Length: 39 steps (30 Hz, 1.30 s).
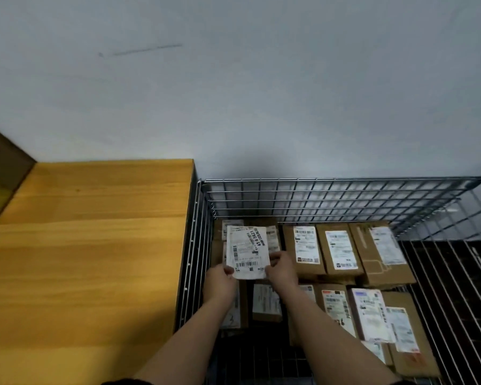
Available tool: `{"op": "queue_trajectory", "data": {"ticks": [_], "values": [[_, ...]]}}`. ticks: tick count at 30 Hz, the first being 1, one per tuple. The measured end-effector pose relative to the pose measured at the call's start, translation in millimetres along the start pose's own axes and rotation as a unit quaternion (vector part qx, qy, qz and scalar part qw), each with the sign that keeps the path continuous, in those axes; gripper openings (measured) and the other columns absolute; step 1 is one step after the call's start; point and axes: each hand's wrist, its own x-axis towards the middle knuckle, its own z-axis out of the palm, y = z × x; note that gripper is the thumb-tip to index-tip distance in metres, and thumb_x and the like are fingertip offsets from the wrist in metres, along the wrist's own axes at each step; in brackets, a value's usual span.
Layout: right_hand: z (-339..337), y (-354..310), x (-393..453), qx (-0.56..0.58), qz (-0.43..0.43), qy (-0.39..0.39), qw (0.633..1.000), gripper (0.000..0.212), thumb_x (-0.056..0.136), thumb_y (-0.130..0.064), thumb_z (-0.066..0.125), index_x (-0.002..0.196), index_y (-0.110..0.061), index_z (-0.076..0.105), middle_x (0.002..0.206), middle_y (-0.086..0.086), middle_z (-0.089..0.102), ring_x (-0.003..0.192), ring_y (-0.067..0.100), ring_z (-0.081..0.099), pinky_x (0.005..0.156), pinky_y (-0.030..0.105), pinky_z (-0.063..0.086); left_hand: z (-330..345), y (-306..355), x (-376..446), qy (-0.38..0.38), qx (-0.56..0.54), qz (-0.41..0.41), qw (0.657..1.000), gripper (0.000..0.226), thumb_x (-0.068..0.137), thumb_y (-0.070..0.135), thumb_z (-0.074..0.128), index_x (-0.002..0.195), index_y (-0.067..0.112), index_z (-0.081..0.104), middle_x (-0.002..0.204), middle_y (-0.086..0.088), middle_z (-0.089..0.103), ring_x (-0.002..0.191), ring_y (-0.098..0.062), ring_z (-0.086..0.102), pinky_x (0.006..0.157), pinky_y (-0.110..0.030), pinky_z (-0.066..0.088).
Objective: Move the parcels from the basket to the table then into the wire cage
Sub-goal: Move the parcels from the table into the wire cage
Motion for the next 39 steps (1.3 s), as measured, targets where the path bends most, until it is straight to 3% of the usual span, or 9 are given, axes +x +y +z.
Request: {"op": "queue_trajectory", "data": {"ticks": [4,8,13,16,20,24,29,36,39], "values": [[30.0,2.1,45.0,-0.004,-0.004,-0.020,1.000,0.031,0.093,0.003,0.049,0.121,-0.010,0.050,0.119,0.008,0.062,0.097,0.018,0.060,0.055,0.015,0.042,22.1,-6.0,42.2,0.001,0.016,-0.016,1.000,0.035,0.094,0.004,0.050,0.128,0.007,0.056,0.131,-0.010,0.054,0.112,-0.026,0.057,0.090,-0.031,0.050],[49.5,0.6,79.5,0.008,0.009,-0.037,0.999,0.039,0.093,0.005,0.048,0.130,-0.008,0.049,0.127,0.012,0.060,0.113,0.025,0.059,0.077,0.026,0.051,35.8,-7.1,79.1,-0.013,-0.004,-0.040,0.999,0.032,0.094,0.003,0.050,0.125,0.005,0.058,0.129,-0.011,0.056,0.112,-0.026,0.057,0.092,-0.030,0.049],[59.7,-2.4,95.0,-0.009,0.009,-0.095,0.995,0.045,0.096,0.003,0.046,0.140,-0.003,0.042,0.136,0.015,0.054,0.125,0.028,0.052,0.085,0.024,0.045,42.3,-9.5,102.3,-0.026,-0.073,-0.054,0.996,0.026,0.097,0.010,0.050,0.121,0.008,0.059,0.122,-0.009,0.060,0.084,-0.015,0.058,0.061,-0.005,0.043],[54.3,-1.9,88.1,-0.031,0.007,-0.105,0.994,0.043,0.098,-0.007,0.049,0.139,-0.001,0.041,0.138,0.015,0.051,0.127,0.029,0.049,0.093,0.027,0.042,41.6,-5.0,99.3,-0.043,-0.079,-0.065,0.994,0.032,0.097,0.013,0.048,0.129,0.012,0.053,0.129,-0.009,0.055,0.100,-0.020,0.056,0.081,-0.024,0.043],[32.5,-4.4,69.8,-0.066,0.000,-0.065,0.996,0.043,0.099,-0.010,0.047,0.141,-0.006,0.041,0.138,0.013,0.052,0.123,0.025,0.052,0.093,0.029,0.043,24.1,9.4,78.3,-0.043,-0.074,-0.048,0.995,0.042,0.094,0.006,0.048,0.135,0.014,0.045,0.132,-0.010,0.050,0.109,-0.023,0.054,0.086,-0.029,0.045],[6.7,-36.1,32.5,-0.106,-0.055,-0.047,0.992,0.031,0.098,-0.017,0.048,0.128,-0.014,0.055,0.126,0.006,0.061,0.103,0.019,0.058,0.085,0.028,0.045,-19.8,35.6,43.7,-0.031,-0.108,0.004,0.994,0.037,0.097,0.015,0.048,0.134,0.013,0.046,0.116,-0.003,0.058,0.084,-0.009,0.056,0.066,-0.023,0.048],[-9.9,-112.2,-33.3,-0.166,-0.142,-0.029,0.975,0.023,0.098,-0.024,0.047,0.116,-0.016,0.060,0.110,0.005,0.066,0.085,0.017,0.057,0.064,0.024,0.041,-100.9,56.3,-5.3,0.017,-0.159,0.073,0.984,0.017,0.099,0.020,0.046,0.103,0.015,0.061,0.087,0.002,0.067,0.084,-0.016,0.065,0.070,-0.029,0.051],[47.4,-235.7,-134.2,-0.188,-0.265,-0.052,0.944,0.022,0.094,-0.023,0.050,0.109,-0.015,0.064,0.113,0.008,0.066,0.106,0.028,0.060,0.083,0.032,0.045,-262.9,13.2,-46.8,0.152,-0.224,0.051,0.961,0.022,0.098,0.027,0.046,0.079,0.021,0.055,0.083,-0.003,0.067,0.085,-0.026,0.064,0.081,-0.039,0.052],[97.1,-280.6,-170.5,-0.200,-0.310,-0.072,0.927,0.024,0.095,-0.023,0.050,0.113,-0.013,0.062,0.118,0.008,0.064,0.110,0.026,0.058,0.086,0.031,0.044,-334.3,-20.7,-43.8,0.232,-0.255,0.019,0.938,0.020,0.097,0.030,0.044,0.083,0.019,0.054,0.091,-0.009,0.067,0.088,-0.032,0.063,0.081,-0.043,0.052]]}}
